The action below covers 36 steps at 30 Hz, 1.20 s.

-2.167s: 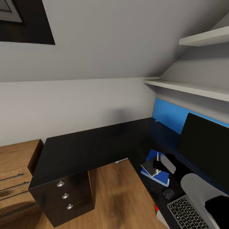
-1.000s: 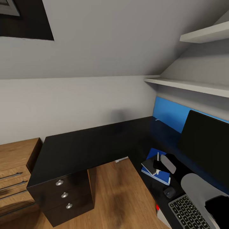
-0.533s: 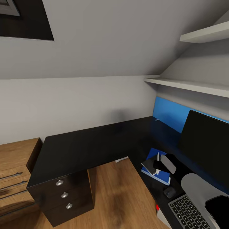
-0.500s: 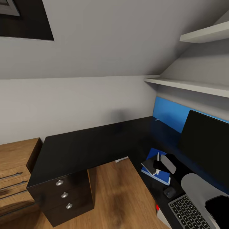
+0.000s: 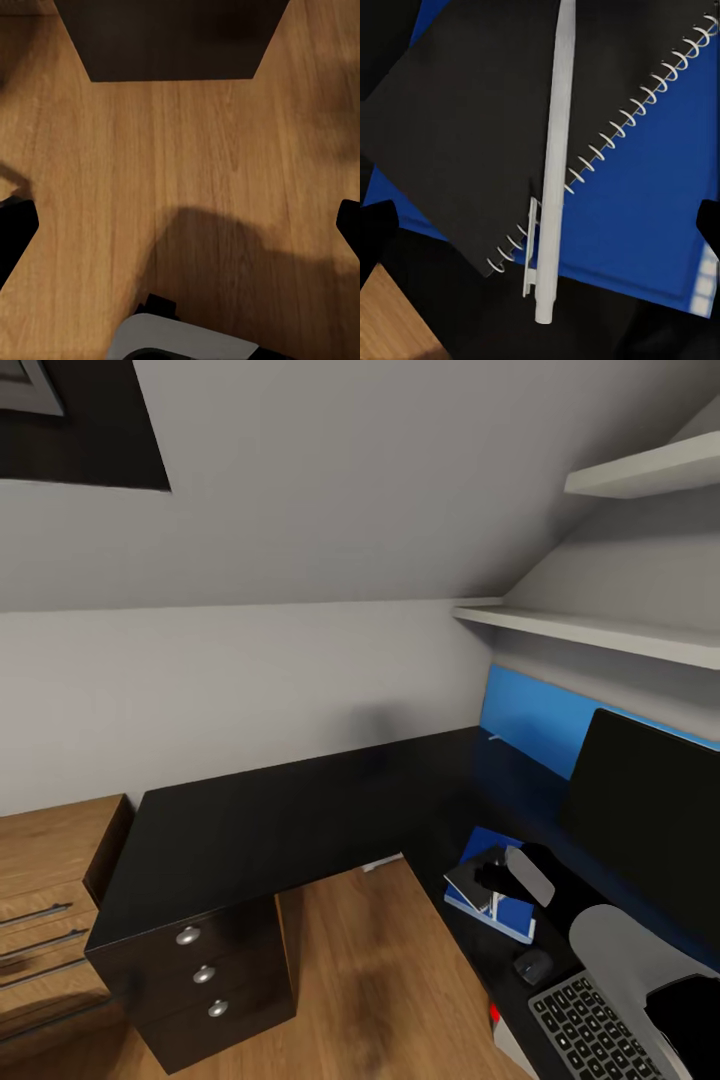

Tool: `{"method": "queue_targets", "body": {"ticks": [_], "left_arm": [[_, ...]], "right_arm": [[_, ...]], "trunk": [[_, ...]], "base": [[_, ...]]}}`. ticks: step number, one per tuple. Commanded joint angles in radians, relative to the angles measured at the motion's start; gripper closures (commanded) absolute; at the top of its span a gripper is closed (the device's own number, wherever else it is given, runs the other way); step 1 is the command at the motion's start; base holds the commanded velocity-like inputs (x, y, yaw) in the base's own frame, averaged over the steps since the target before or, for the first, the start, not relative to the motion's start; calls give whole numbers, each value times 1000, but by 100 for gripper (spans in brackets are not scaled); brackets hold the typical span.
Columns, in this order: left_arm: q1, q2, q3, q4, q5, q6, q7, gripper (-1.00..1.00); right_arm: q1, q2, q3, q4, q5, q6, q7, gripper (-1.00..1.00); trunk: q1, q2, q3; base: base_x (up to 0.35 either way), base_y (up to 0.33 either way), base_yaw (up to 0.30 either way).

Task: In the bedroom, organize the workspace by keeping the computer under the desk, ensuring the monitor is on the desk, placing the keyboard on the desk next to the monitor, placing the mouse on the desk next to the keyboard, moving the folder from the swivel chair onto the desk next to the mouse, stacking the notebook on top of the folder with the pen on top of the notebook, and positioning the swivel chair next to the desk.

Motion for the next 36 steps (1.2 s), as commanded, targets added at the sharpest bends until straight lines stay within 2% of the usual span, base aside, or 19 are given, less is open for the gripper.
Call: {"method": "queue_targets", "body": {"ticks": [1,14,26,31,36], "left_arm": [[0,0,-5,-2,1,-1,8,-100],[0,0,-5,-2,1,-2,8,-100],[0,1,-5,-2,2,-2,8,-100],[0,2,-4,-2,1,-2,8,-100],[0,2,-4,-2,1,-2,8,-100]], "right_arm": [[-1,-1,8,-3,-11,2,-8,-100],[-1,-11,2,-14,-13,4,4,-100],[-1,-10,2,-70,-14,1,7,-100],[0,1,6,-103,-15,1,5,-100],[0,33,8,-118,-14,0,2,-100]], "trunk": [[-4,7,2],[-54,98,43],[-100,182,80],[-119,217,96],[-126,231,102]], "base": [[0,0,0],[0,0,0],[0,0,2],[0,0,104],[0,0,206]]}}
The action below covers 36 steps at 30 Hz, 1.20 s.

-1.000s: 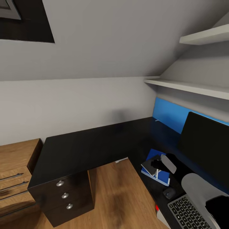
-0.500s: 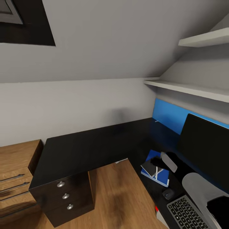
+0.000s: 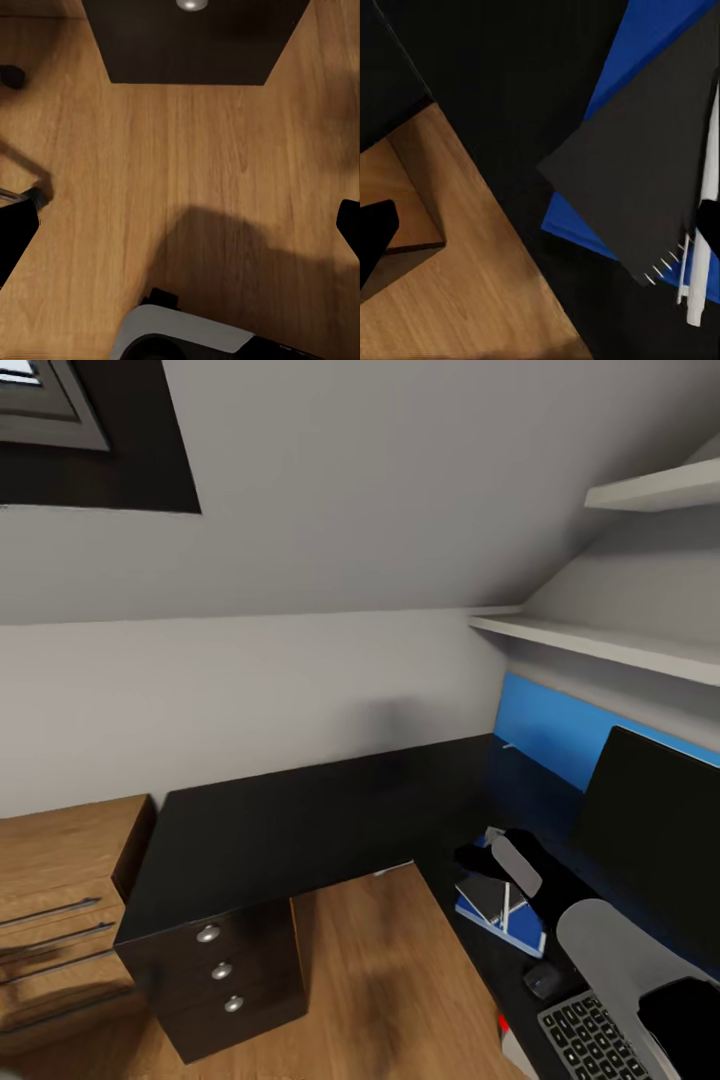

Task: In the bedroom, organize the workspace by keeping the computer under the desk, ensuring the monitor is on the desk, placing the keyboard on the desk next to the monitor, placing the mouse on the desk next to the keyboard, moving the folder from the swivel chair onto the desk next to the mouse, stacking the notebook on top of the folder with the pen on top of the notebook, and positioning the swivel chair next to the desk.

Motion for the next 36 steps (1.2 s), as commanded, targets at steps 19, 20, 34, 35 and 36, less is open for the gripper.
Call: {"method": "queue_targets", "body": {"ticks": [19,20,34,35,36], "left_arm": [[0,0,-5,-2,-1,-1,8,-100],[0,0,-5,-2,-1,-1,8,-100],[0,0,-5,1,-1,0,8,-100],[0,0,-5,1,-1,0,8,-100],[0,0,-5,1,-1,0,8,-100]], "right_arm": [[31,164,158,-7,84,-99,-12,-100],[36,170,165,-6,91,-121,-12,-100],[98,193,224,-1,124,-313,-7,-100],[101,193,230,0,124,-318,-6,-100],[104,193,236,2,124,-322,-5,-100]], "trunk": [[0,-1,5],[0,-1,5],[0,-1,6],[0,-1,6],[0,-1,6]], "base": [[0,0,247],[0,0,254],[-95,0,258],[-271,0,212],[-282,0,170]]}}
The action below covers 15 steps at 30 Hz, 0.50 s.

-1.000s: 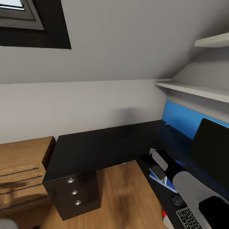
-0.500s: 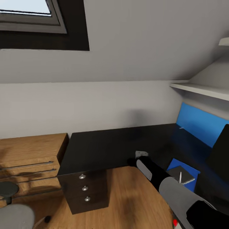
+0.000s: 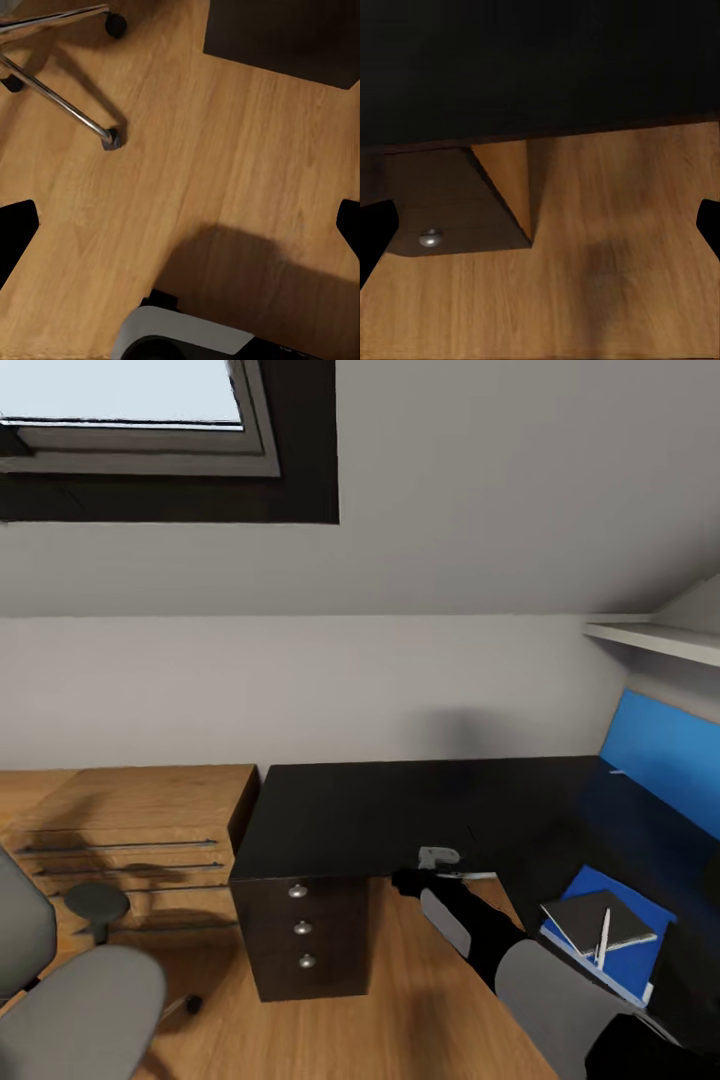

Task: In the bedroom, organize the workspace by keeping the computer under the desk, ensuring the monitor is on the desk, placing the keyboard on the desk next to the monitor, placing the mouse on the desk next to the keyboard, moving the folder from the swivel chair onto the desk next to the mouse, stacking the notebook on top of the folder with the pen on top of the notebook, and positioning the swivel chair next to the desk.

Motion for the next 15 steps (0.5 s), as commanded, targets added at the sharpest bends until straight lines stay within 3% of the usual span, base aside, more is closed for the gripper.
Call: {"method": "queue_targets", "body": {"ticks": [1,5,8,15], "left_arm": [[1,0,-5,-2,1,-1,8,-100],[1,1,-5,-2,2,-1,8,-100],[1,2,-5,-1,2,-1,8,-100],[1,5,-5,-1,2,-1,8,-100]], "right_arm": [[1,0,13,2,-8,-3,-8,-100],[9,3,34,33,-7,-42,-6,-100],[18,19,50,74,-5,-111,-4,-100],[56,79,125,247,25,-404,22,-100]], "trunk": [[0,-1,-1],[0,-1,-1],[0,-1,-1],[0,-1,-1]], "base": [[-291,0,136],[-306,0,80],[-318,0,36],[-324,0,13]]}}
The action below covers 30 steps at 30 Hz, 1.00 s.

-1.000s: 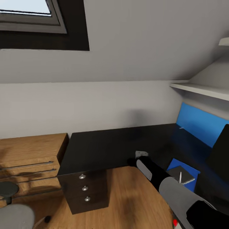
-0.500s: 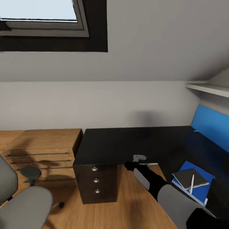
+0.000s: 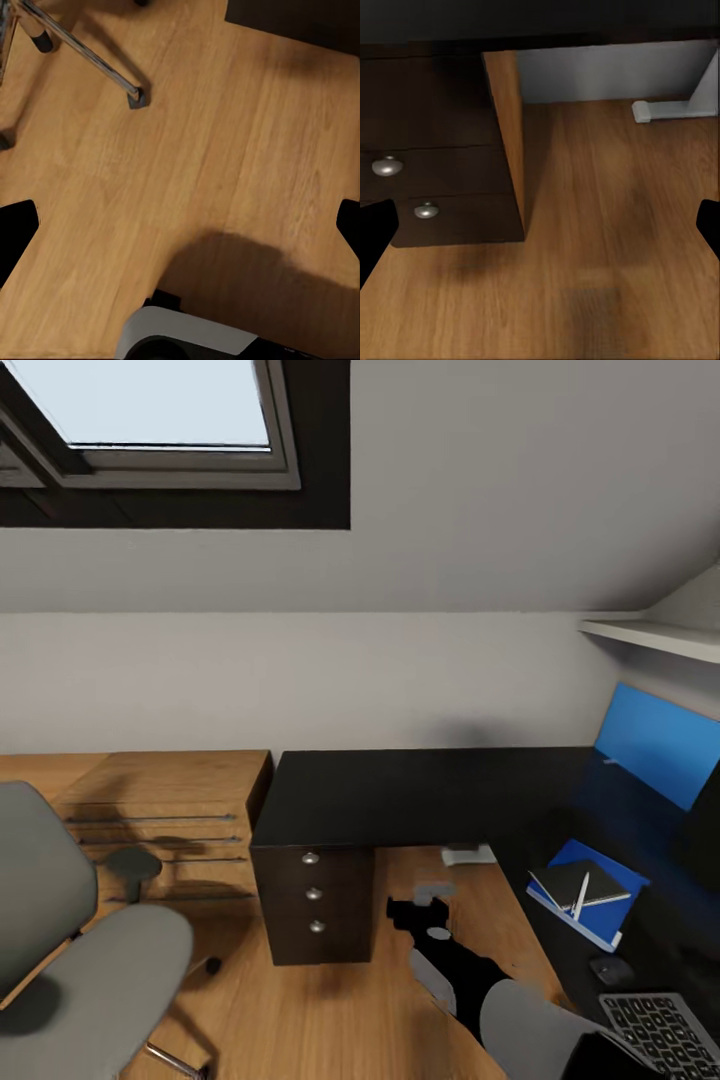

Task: In the bedroom, organize the workspace by keeping the computer under the desk, ensuring the monitor is on the desk, placing the keyboard on the desk next to the monitor, placing the mouse on the desk next to the keyboard, moving the folder from the swivel chair onto the desk next to the mouse, stacking the notebook on top of the folder with the pen on top of the notebook, and positioning the swivel chair next to the desk.

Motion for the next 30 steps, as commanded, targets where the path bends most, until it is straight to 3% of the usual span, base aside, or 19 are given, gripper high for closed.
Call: {"method": "queue_targets", "body": {"ticks": [1,9,25,30], "left_arm": [[1,1,-5,-2,0,-1,8,-100],[1,2,-5,-2,1,-1,8,-100],[1,-1,-6,-3,-3,-1,7,-100],[1,-1,-7,-3,-4,0,7,-100]], "right_arm": [[2,8,23,32,-4,-43,6,-100],[65,44,75,207,16,-204,140,-100],[196,42,81,254,22,-242,183,-100],[216,26,81,283,19,-267,187,-100]], "trunk": [[0,-1,-1],[0,-1,-1],[0,-1,-1],[0,-1,-1]], "base": [[-324,0,5],[-258,0,2],[-31,0,0],[-1,0,0]]}}
